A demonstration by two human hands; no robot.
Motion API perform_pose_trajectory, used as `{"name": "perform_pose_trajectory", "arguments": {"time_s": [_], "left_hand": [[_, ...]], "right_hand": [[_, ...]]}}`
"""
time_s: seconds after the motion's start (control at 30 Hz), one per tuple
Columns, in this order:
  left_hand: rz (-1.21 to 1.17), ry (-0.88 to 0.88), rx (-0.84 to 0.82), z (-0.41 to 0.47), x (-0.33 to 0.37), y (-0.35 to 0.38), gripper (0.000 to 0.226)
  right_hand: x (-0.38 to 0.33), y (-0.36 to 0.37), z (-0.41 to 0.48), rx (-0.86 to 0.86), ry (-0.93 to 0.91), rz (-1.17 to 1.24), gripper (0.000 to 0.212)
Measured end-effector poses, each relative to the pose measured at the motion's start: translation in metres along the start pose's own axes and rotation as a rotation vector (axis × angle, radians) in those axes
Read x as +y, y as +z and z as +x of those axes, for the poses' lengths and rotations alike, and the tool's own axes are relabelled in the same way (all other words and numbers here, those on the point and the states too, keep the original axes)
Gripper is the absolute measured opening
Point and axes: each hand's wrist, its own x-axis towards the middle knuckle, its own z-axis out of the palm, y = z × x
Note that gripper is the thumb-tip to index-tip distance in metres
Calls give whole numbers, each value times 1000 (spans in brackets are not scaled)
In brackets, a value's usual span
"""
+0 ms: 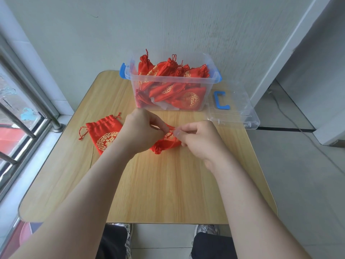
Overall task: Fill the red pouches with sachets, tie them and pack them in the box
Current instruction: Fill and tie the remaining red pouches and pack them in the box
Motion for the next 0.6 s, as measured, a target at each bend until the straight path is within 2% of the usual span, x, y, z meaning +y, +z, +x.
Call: {"name": "perform_pose_trajectory", "arguments": {"time_s": [0.1,0.23,0.37,0.5,0.6], "left_hand": [[-32,-4,-89,3,3,-1,19],[28,73,-201,3,2,-1,28],[79,113,-139,5,-5,-5,18],[-17,-58,-70,8,-7,-4,16],[-24,-236,47,9,-9,-9,30]], "right_hand": [[-1,-2,1,-32,81,74,10],[-1,2,4,-10,175,167,3],[-2,2,3,-21,193,214,3],[-5,-1,0,10,143,85,9],[-6,-6,-2,20,138,-86,9]]}}
